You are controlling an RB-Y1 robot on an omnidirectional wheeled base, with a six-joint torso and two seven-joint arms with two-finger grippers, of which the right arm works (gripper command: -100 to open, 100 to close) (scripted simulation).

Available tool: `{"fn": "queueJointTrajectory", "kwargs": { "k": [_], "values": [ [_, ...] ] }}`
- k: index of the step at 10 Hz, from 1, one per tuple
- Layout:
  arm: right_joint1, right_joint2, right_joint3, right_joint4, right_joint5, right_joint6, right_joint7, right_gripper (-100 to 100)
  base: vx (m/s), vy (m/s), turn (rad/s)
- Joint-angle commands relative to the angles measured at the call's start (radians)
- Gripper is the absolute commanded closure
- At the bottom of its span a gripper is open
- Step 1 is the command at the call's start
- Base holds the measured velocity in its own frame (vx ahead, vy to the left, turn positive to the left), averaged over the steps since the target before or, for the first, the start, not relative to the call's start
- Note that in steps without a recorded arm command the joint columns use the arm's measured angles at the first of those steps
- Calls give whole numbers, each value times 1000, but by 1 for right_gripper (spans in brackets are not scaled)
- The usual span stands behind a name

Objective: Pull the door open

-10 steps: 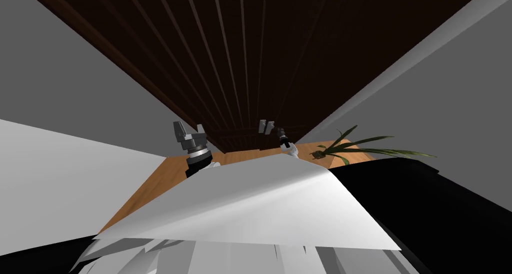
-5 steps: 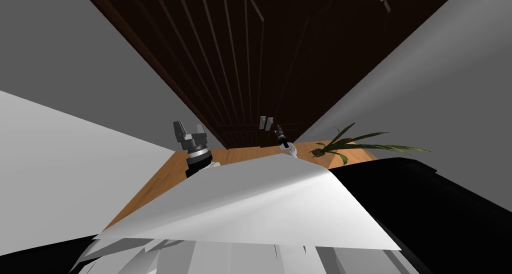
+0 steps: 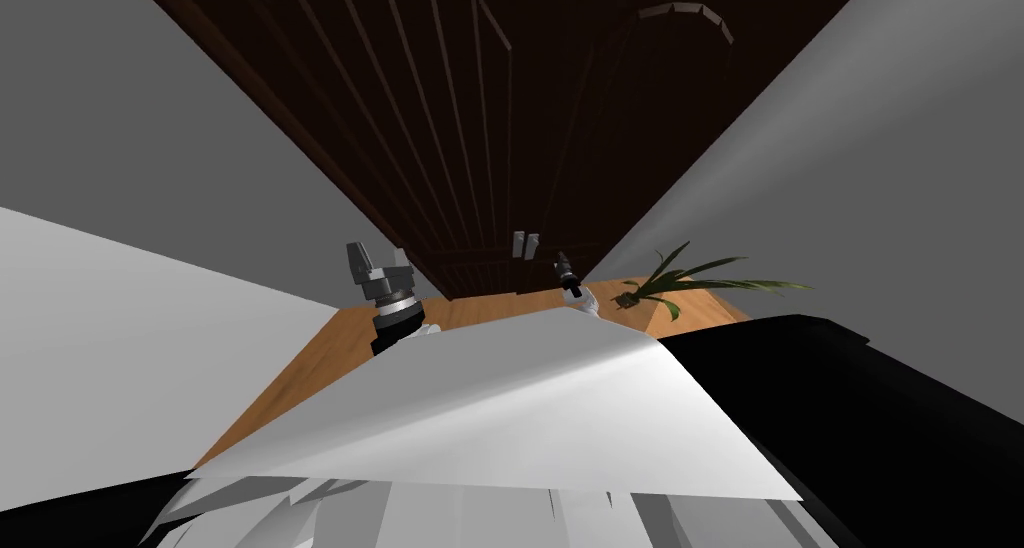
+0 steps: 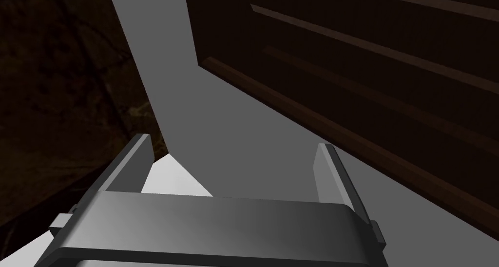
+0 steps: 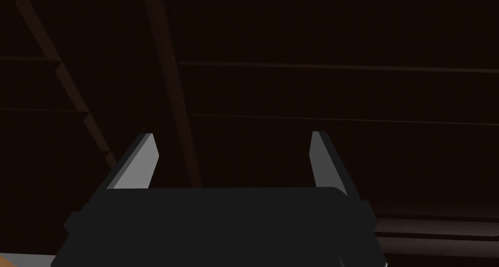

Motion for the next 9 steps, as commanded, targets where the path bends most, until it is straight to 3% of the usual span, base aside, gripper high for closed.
{"fn": "queueJointTrajectory", "kwargs": {
  "k": [1, 4, 7, 8, 9],
  "values": [
    [16, -6, -15, -1, -4, -1, 5, -100, 145, -91, -27],
    [-4, 8, -5, 0, -3, -7, 13, -100, 212, -3, 70],
    [-37, 33, 26, -11, 3, -16, 15, -100, 219, 92, 142],
    [-31, 18, 18, 2, -1, -20, 9, -100, 108, 63, 20],
    [-31, 18, 18, 2, -1, -20, 9, 100, -12, -9, -23]
  ]
}}
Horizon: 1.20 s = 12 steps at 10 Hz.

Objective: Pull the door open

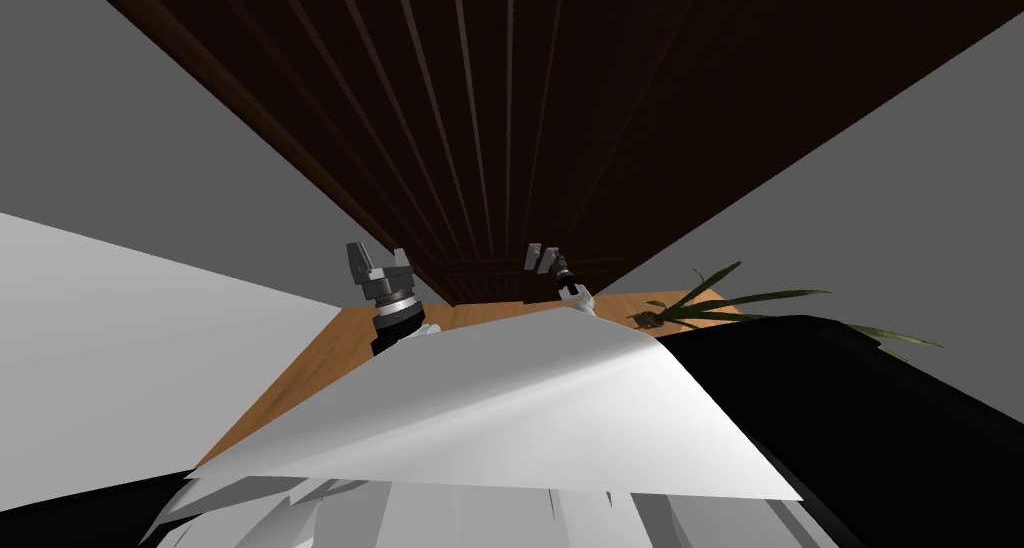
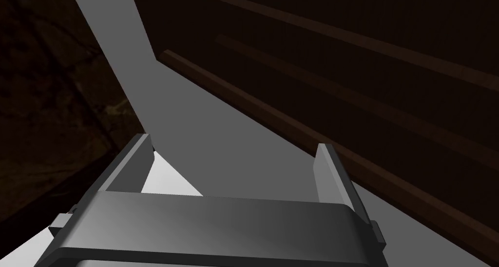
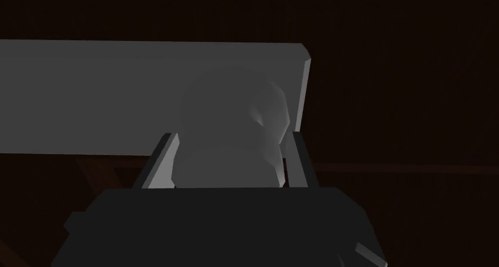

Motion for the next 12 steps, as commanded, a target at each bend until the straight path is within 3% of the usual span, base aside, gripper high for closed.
{"fn": "queueJointTrajectory", "kwargs": {
  "k": [1, 5, 8, 9, 12],
  "values": [
    [3, 0, 0, 3, 0, 4, 0, 100, -42, -22, 14],
    [3, 0, 0, 3, 0, 4, 0, 100, -17, -6, 6],
    [32, -23, -12, 9, 0, 6, -11, 100, -180, -82, -87],
    [29, -18, 1, -1, 5, -1, -18, -100, -232, -18, 35],
    [39, -23, 29, -34, 17, -2, -50, -100, -184, 68, 60]
  ]
}}
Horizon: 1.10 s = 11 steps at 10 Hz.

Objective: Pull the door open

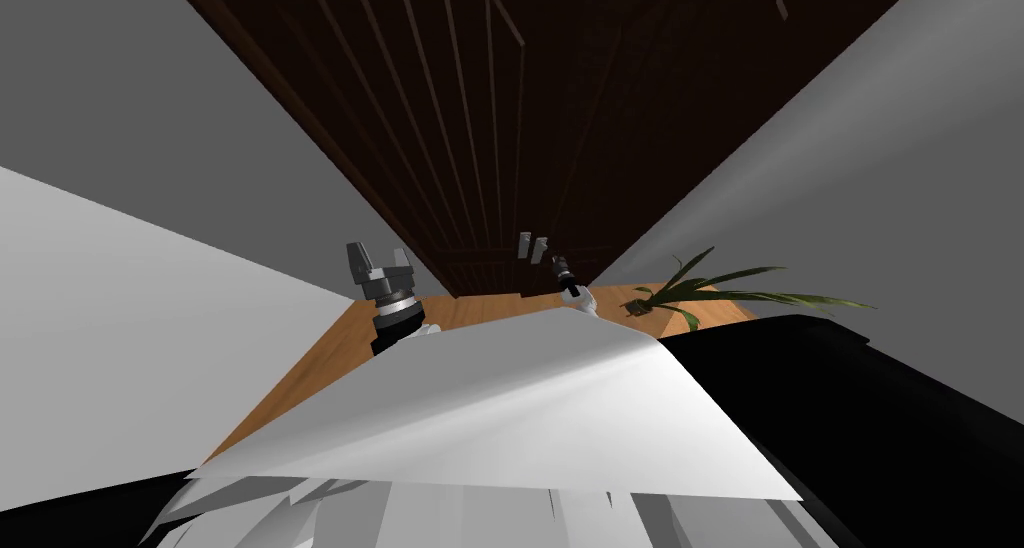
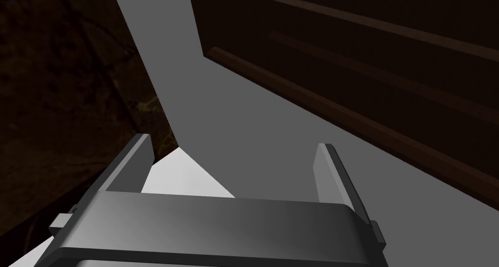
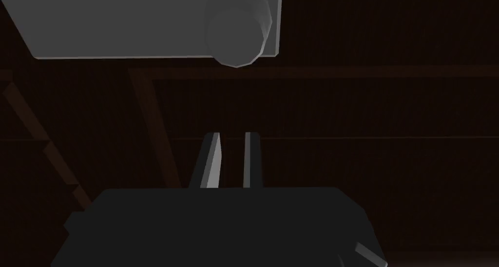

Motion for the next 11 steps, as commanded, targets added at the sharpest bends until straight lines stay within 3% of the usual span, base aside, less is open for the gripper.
{"fn": "queueJointTrajectory", "kwargs": {
  "k": [1, 3, 5, 7, 11],
  "values": [
    [8, -3, 14, -17, 6, -4, -18, -100, -191, 90, 43],
    [6, -3, 16, -15, 7, -7, -19, -100, -138, 29, 21],
    [17, -15, -21, 16, -3, 1, -3, -100, 60, -142, -169],
    [12, -14, -29, 26, -5, 2, 6, -100, 142, -96, 5],
    [-22, 6, -12, 25, -4, -3, 15, -100, 217, 40, 88]
  ]
}}
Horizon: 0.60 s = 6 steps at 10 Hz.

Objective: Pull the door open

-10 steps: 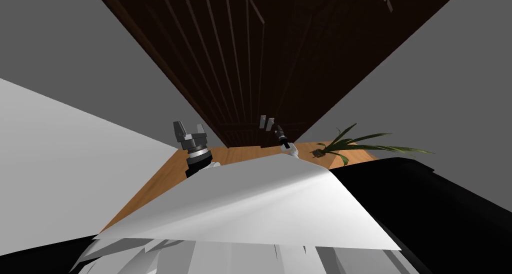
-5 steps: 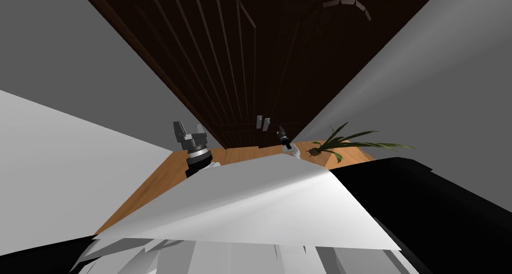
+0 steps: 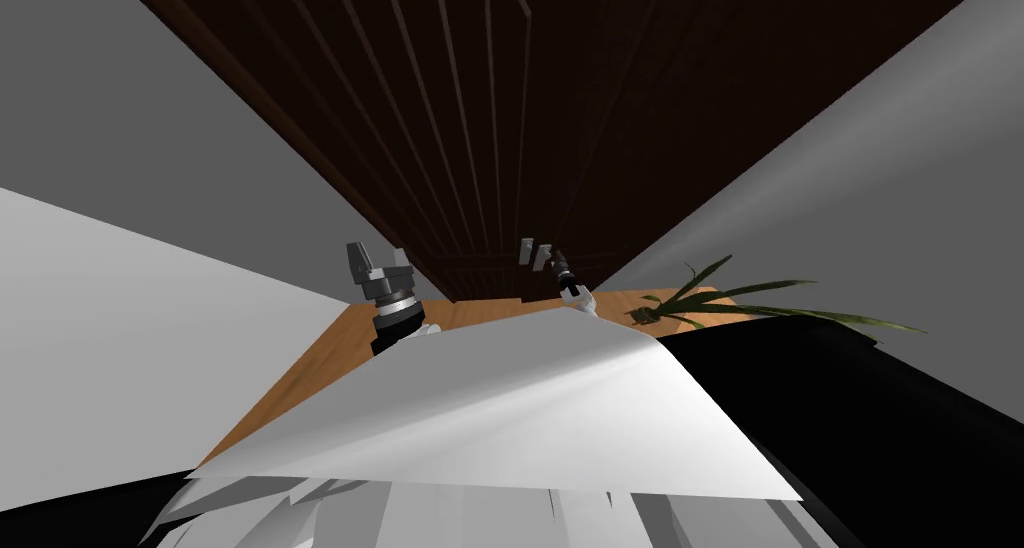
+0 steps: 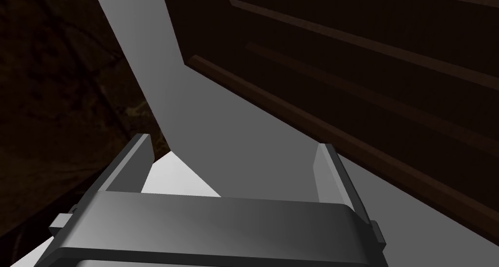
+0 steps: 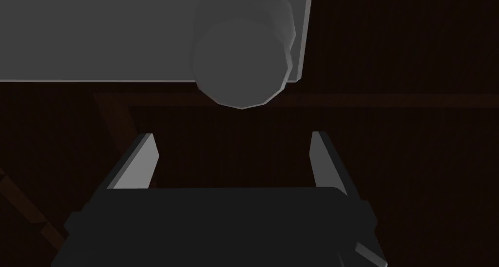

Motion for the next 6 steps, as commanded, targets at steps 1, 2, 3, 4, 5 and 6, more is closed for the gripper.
{"fn": "queueJointTrajectory", "kwargs": {
  "k": [1, 2, 3, 4, 5, 6],
  "values": [
    [-10, 7, 16, -17, 1, 2, -3, -100, 216, 134, 151],
    [-7, 5, 7, 0, 1, -7, 2, -100, 102, 63, 27],
    [-7, 5, 7, 0, 1, -7, 2, 100, -9, -10, -31],
    [-7, 5, 7, 0, 1, -7, 2, 100, -44, -20, 7],
    [-7, 5, 7, 0, 1, -7, 2, 100, -37, -17, 25],
    [-7, 5, 7, 0, 1, -7, 2, 100, -18, -9, 11]
  ]
}}
